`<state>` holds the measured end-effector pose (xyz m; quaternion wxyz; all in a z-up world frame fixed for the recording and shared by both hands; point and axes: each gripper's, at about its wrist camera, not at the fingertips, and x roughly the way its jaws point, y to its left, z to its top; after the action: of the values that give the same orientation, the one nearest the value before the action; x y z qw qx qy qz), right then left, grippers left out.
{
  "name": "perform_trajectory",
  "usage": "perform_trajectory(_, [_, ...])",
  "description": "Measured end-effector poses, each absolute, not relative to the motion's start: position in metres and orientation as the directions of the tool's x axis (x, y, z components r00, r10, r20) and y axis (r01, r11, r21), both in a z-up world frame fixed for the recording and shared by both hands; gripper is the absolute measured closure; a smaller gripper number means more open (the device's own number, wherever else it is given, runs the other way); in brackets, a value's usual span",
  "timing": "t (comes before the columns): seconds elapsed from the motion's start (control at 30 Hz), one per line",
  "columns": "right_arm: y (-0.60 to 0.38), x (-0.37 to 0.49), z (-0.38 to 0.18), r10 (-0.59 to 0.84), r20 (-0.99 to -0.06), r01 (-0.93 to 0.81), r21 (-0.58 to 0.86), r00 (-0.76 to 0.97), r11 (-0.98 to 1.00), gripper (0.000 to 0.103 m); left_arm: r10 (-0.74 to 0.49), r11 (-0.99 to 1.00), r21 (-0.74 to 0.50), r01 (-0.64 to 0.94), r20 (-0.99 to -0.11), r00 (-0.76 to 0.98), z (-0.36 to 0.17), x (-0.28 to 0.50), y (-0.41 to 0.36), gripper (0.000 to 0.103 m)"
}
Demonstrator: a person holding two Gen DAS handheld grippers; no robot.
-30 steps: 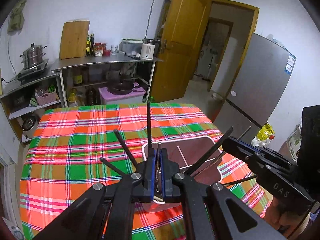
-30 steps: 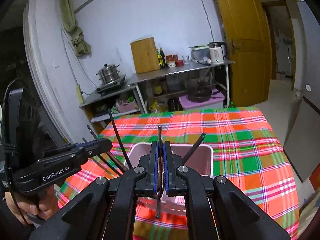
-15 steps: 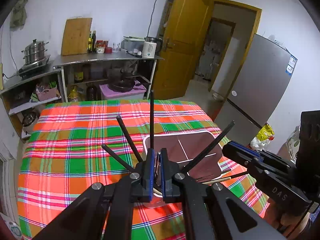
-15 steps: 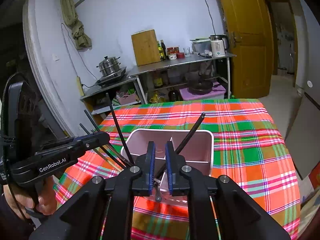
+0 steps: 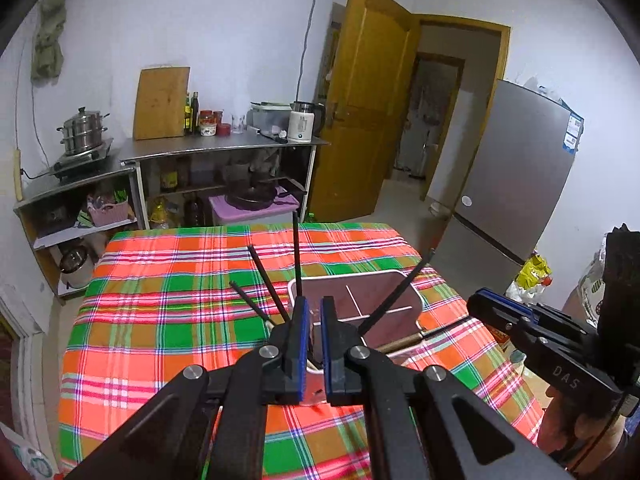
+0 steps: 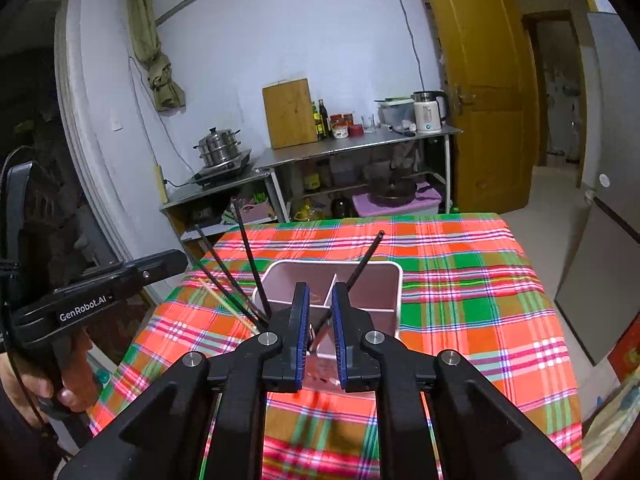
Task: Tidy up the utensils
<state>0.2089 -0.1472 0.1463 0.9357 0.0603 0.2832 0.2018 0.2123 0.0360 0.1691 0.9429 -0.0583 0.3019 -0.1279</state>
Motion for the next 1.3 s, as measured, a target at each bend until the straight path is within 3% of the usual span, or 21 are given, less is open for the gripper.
perform_trajectory(0.23, [-0.154, 0.169, 0.151, 0.403, -0.480, -0.343, 0.212, 0.779, 0.915, 0.091, -0.274, 0.960, -0.197, 0.198, -0.527, 0.804, 0.168, 0.167, 0.036, 0.087])
perform_trajectory(0.7, [-0.152, 0.083, 0.132, 0.352, -0.453, -0.329, 0.132, 0.819, 0.935, 0.091, -0.221, 0.974, -0.153, 0.167, -0.482, 0.848, 0.145, 0.068, 0.017, 0.087])
perform_trajectory(1.3, [-0.154, 0.028, 0.080, 0.328, -0.480, -0.315, 0.110, 0.813, 0.943, 0.090, -0.176, 0.984, -0.123, 0.132, -0.490, 0.854, 0.090, 0.017, 0.011, 0.087])
